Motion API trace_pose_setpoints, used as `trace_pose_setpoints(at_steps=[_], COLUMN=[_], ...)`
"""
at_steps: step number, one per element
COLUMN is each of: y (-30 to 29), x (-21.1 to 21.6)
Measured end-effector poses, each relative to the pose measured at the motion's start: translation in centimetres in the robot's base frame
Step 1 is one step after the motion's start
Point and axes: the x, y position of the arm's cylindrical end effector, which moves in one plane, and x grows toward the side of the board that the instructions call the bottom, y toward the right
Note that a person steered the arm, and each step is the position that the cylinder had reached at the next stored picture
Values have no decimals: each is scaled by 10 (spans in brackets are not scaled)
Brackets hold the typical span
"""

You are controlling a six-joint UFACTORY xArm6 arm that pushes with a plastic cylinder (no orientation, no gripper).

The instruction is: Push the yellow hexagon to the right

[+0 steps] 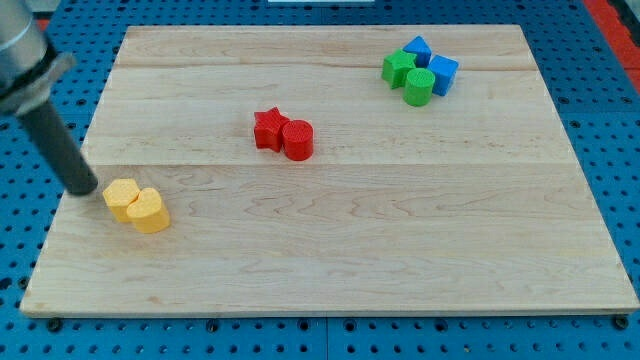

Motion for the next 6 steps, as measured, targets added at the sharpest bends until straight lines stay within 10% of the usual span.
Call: trace_pose_setpoints(at_steps=[2, 6], y=[103, 12], x=[-28, -74])
